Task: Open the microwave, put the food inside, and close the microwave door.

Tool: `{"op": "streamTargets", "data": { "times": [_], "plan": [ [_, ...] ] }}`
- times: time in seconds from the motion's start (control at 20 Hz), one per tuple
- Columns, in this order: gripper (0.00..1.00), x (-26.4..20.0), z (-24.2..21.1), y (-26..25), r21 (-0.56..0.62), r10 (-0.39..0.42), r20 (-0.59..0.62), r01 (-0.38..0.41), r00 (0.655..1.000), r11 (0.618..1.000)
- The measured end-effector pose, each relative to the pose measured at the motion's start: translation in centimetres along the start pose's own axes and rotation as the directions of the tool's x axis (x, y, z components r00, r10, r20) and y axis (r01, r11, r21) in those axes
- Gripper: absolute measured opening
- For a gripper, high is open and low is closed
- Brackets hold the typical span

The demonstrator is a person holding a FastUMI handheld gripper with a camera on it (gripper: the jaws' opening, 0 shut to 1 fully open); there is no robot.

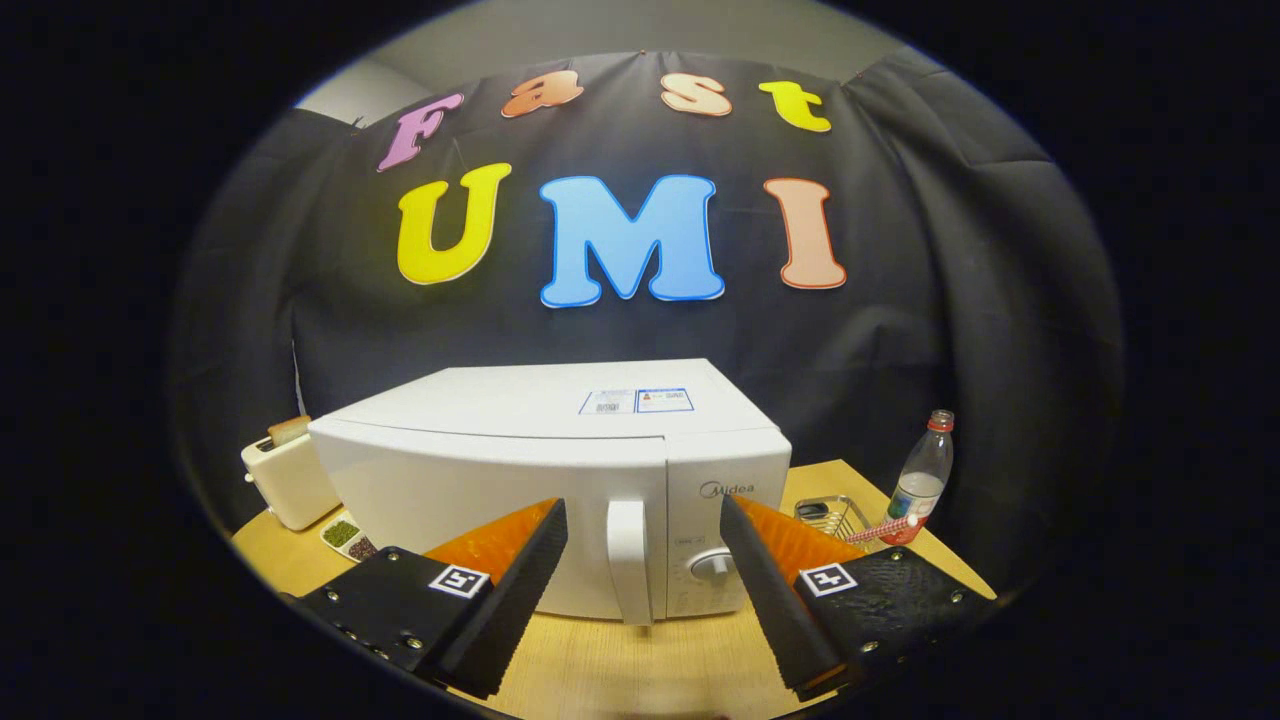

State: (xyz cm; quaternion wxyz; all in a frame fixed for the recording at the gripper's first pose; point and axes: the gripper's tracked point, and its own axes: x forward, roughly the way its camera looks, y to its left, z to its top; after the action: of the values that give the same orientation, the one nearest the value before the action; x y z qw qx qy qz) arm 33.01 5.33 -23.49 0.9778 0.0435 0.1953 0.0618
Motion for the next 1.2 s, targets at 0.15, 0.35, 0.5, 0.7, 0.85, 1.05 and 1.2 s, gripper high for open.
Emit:
{"op": "streamTargets", "data": {
  "times": [0.15,0.35,0.5,0.7,0.85,1.05,1.2],
  "plan": [
    [0.92,1.3,-2.9,0.3,0.029,0.012,-0.073,-0.01,0.997,1.0],
    [0.77,2.4,-5.0,1.0,0.06,0.034,-0.134,-0.026,0.99,0.998],
    [0.49,2.7,-5.0,0.9,0.069,0.027,-0.136,-0.017,0.99,0.997],
    [0.28,2.9,-5.1,1.2,0.031,0.007,-0.138,-0.003,0.99,1.0],
    [0.17,2.7,-5.2,1.1,-0.022,-0.013,-0.127,0.01,0.992,1.0],
    [0.13,1.1,-5.8,1.5,-0.047,-0.004,-0.139,-0.003,0.99,0.999],
    [0.12,-1.2,-6.1,1.9,-0.042,-0.02,-0.15,0.014,0.988,0.999]
  ]
}}
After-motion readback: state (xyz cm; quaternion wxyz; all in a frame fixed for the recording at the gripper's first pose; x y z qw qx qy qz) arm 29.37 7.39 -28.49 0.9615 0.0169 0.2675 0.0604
